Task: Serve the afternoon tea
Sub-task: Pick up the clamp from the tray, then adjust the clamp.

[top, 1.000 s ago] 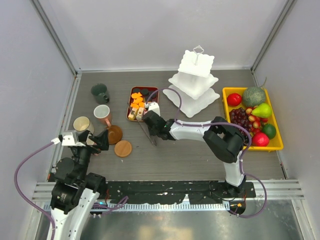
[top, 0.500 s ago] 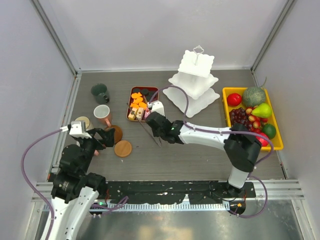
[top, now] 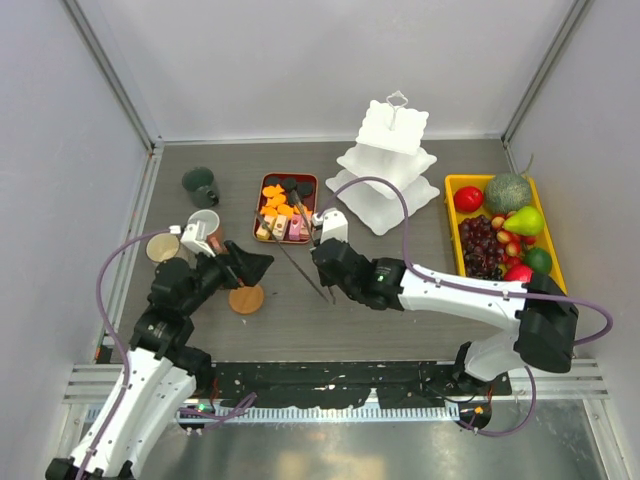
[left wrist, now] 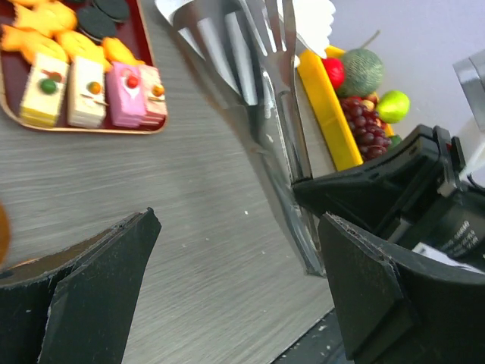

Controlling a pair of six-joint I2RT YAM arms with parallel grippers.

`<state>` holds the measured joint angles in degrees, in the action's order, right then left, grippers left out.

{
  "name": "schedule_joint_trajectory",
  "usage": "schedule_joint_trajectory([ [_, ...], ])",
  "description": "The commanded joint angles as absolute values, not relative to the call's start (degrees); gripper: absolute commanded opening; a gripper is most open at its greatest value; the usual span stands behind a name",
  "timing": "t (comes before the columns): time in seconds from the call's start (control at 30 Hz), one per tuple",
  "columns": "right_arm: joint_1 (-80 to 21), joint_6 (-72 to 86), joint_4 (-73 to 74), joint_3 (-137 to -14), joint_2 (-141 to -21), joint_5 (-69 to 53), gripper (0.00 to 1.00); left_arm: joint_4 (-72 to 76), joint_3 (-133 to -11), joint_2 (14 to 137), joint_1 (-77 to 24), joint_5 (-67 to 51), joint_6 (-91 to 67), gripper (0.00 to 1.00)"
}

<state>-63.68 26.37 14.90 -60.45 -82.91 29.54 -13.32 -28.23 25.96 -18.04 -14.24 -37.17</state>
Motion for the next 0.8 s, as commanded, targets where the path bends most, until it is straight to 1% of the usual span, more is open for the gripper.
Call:
schedule_joint_trajectory([
  [0.0, -66.3, 28.9, 12.4, -59.0, -78.3, 33.7, 0.05, 5.2, -25.8, 31.4, -18.5, -23.3, -45.8, 0.99],
  [0.1, -67.9, 29.4, 11.3, -58.1, -77.6, 34.1, 0.05, 10.2, -25.7, 35.9, -19.3, -24.4, -48.2, 0.99],
  [0.27, -69.4, 30.2, 9.9, -57.5, -76.8, 33.8, 0.05, 13.6, -26.2, 41.3, -20.3, -23.2, -50.7, 0.99],
  [0.43, -69.9, 31.6, 7.2, -55.2, -74.8, 33.8, 0.05, 17.8, -23.7, 41.7, -20.5, -20.8, -57.0, 0.9],
  [0.7, -70.0, 32.7, 4.0, -52.0, -72.0, 33.4, 0.05, 18.3, -22.6, 41.4, -21.4, -20.4, -58.4, 0.77],
  [0.73, -70.0, 32.8, 3.8, -51.9, -71.9, 33.2, 0.05, 18.6, -22.7, 41.7, -21.6, -20.7, -58.6, 0.75],
  [0.77, -70.0, 32.8, 3.7, -51.9, -71.9, 33.1, 0.05, 19.4, -22.7, 41.9, -21.8, -21.0, -59.1, 0.69],
])
